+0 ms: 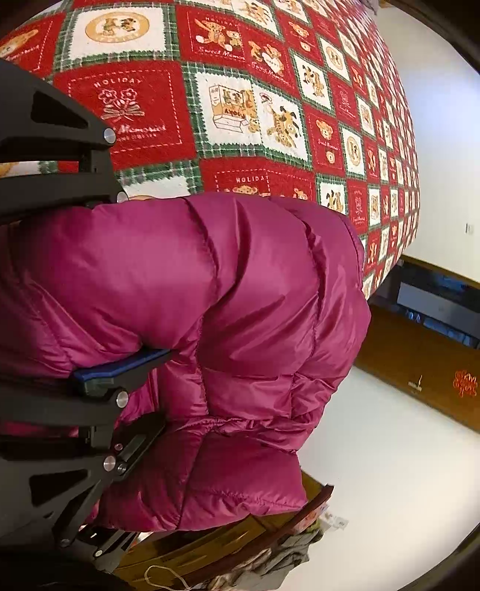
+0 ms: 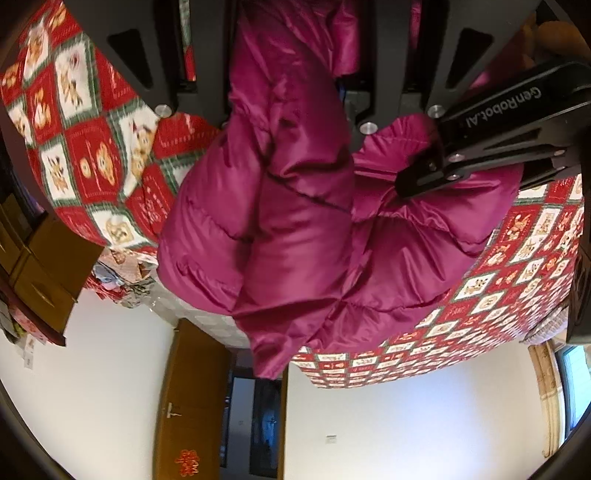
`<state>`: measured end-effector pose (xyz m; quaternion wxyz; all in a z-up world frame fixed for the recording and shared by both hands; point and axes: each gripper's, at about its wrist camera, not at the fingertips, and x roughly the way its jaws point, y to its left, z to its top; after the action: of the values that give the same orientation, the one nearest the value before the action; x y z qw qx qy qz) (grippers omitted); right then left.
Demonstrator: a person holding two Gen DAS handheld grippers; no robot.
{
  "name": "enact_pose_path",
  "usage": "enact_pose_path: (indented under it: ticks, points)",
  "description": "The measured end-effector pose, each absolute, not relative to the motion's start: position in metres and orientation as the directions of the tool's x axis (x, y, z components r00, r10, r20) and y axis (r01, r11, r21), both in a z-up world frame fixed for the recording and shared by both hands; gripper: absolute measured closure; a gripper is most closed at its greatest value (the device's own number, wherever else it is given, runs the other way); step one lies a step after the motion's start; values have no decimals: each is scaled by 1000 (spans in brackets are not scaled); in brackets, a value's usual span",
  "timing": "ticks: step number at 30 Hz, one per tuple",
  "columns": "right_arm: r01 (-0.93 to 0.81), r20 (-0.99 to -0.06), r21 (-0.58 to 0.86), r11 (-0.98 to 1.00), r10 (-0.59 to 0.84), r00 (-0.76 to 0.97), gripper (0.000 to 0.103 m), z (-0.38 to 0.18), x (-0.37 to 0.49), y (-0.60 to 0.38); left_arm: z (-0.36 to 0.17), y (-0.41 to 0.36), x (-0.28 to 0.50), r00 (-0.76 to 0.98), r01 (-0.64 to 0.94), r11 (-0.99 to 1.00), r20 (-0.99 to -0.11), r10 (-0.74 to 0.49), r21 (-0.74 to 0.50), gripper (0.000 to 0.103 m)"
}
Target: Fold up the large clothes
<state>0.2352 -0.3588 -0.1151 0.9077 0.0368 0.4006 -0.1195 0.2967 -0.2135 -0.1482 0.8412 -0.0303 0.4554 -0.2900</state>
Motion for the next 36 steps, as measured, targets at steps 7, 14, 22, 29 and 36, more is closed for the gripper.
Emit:
enact_pose_path:
  ticks: [7, 14, 22, 29, 36]
  points:
    - [200, -770, -1, 980, -129, 625, 71, -128, 250, -383, -161, -227, 310, 445, 395, 875, -775, -449, -281, 42]
    - [190, -772, 44, 981, -87, 629, 70, -139, 251, -397, -172, -231, 316, 470, 367, 892, -775, -422, -264, 35]
    - [185, -774, 43, 982, -84, 627, 66, -139, 250, -401, -175, -231, 312, 496, 371, 896, -763, -414, -245, 31]
    - [281, -753, 102, 954, -110, 648, 33, -128, 222, -421, -173, -232, 308, 494, 402, 888, -764, -416, -223, 27]
    - [376, -658, 74, 924, -238, 714, 33, -90, 190, -419, -171, -232, 307, 504, 398, 894, -766, -399, -204, 25]
